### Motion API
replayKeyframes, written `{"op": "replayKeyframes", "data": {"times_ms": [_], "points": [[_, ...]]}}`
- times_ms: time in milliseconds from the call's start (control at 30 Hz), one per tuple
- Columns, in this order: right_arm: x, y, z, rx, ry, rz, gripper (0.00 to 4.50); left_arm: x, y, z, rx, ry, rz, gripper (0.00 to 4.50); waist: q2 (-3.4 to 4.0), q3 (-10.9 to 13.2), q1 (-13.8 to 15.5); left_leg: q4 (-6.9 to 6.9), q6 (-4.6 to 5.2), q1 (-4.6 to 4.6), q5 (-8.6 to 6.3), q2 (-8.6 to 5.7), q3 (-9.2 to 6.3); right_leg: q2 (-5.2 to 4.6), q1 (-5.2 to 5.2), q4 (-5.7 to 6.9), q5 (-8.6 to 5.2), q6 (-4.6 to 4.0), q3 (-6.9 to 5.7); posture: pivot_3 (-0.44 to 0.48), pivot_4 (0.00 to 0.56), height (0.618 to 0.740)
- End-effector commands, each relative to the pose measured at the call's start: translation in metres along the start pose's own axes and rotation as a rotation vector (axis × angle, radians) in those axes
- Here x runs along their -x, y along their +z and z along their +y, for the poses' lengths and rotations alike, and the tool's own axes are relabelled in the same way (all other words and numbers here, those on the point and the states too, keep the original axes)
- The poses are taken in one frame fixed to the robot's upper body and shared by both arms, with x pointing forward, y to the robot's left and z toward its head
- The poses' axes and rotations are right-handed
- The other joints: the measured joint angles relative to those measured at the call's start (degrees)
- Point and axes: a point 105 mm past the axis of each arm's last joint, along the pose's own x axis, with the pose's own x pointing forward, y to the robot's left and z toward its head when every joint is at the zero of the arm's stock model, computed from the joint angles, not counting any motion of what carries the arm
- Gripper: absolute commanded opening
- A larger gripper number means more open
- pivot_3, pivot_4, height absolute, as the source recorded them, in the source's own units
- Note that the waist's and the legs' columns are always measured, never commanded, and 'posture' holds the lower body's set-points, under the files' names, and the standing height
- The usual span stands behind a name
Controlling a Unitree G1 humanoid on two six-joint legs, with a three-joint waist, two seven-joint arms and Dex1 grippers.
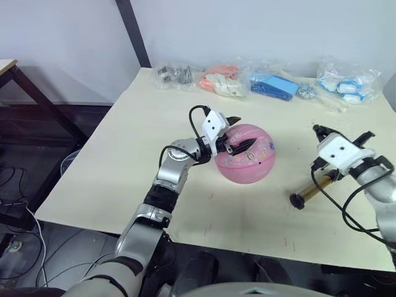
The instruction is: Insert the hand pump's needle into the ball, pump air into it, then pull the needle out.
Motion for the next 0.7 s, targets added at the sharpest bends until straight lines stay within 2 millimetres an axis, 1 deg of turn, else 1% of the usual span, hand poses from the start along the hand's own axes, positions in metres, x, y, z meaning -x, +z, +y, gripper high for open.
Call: {"op": "replayKeyframes", "data": {"times_ms": [33,133,233,300,400,467,633,700], "points": [[-0.003,0.0,0.01,-0.038,0.01,-0.02,0.09,0.018,-0.05,-0.015,0.09,-0.067,0.187,4.5,-0.03,0.19,-0.01,-0.02,-0.03,-0.03,0.02,0.01,-0.01,0.02,-0.04,0.0,0.0,0.0,0.01,0.0,0.15,0.736],[-0.006,-0.004,0.019,-0.114,0.007,-0.013,0.09,0.018,-0.032,-0.008,0.06,-0.093,0.142,4.5,0.01,0.68,-0.07,-0.07,-0.25,-0.22,0.15,0.03,-0.08,0.15,-0.28,0.04,0.03,-0.06,0.12,0.0,0.15,0.736],[-0.008,-0.009,0.023,-0.245,-0.01,0.005,0.09,0.02,-0.003,-0.001,0.019,-0.138,0.079,4.5,-0.12,1.04,-0.43,-0.1,-0.43,-0.47,0.26,0.04,-0.13,0.2,-0.54,0.04,0.14,-0.27,0.13,0.0,0.15,0.736],[-0.008,-0.011,0.025,-0.265,-0.008,0.011,0.09,0.021,0.006,0.001,0.005,-0.157,0.061,4.5,-0.1,1.11,-0.73,-0.09,-0.51,-0.98,0.32,0.03,-0.13,0.2,-1.05,0.05,0.24,-0.44,0.14,0.0,0.15,0.736],[-0.009,-0.014,0.027,-0.302,-0.011,0.014,0.09,0.025,0.027,0.005,-0.015,-0.205,0.02,4.5,-0.05,1.51,-1.35,-0.08,-0.62,-1.13,0.39,0.01,-0.1,0.2,-1.27,0.07,0.29,-0.52,0.16,0.0,0.15,0.736],[-0.01,-0.016,0.028,-0.325,-0.013,0.02,0.09,0.029,0.036,0.006,-0.03,-0.241,0.023,4.5,-0.05,1.73,-1.68,-0.09,-0.65,-1.18,0.41,0.03,-0.11,0.23,-1.4,0.1,0.28,-0.52,0.16,0.0,0.15,0.736],[-0.01,-0.017,0.03,-0.337,-0.007,0.021,0.09,0.041,0.046,0.007,-0.051,-0.303,0.043,4.5,0.01,2.28,-2.56,-0.1,-0.68,-1.22,0.43,0.05,-0.11,0.27,-1.5,0.18,0.28,-0.53,0.19,0.0,0.15,0.736],[-0.01,-0.019,0.03,-0.339,-0.007,0.024,0.09,0.045,0.054,0.008,-0.058,-0.316,0.039,4.5,0.0,2.38,-2.85,-0.1,-0.68,-1.29,0.43,0.05,-0.09,0.27,-1.6,0.24,0.28,-0.53,0.21,0.0,0.15,0.736]]}}
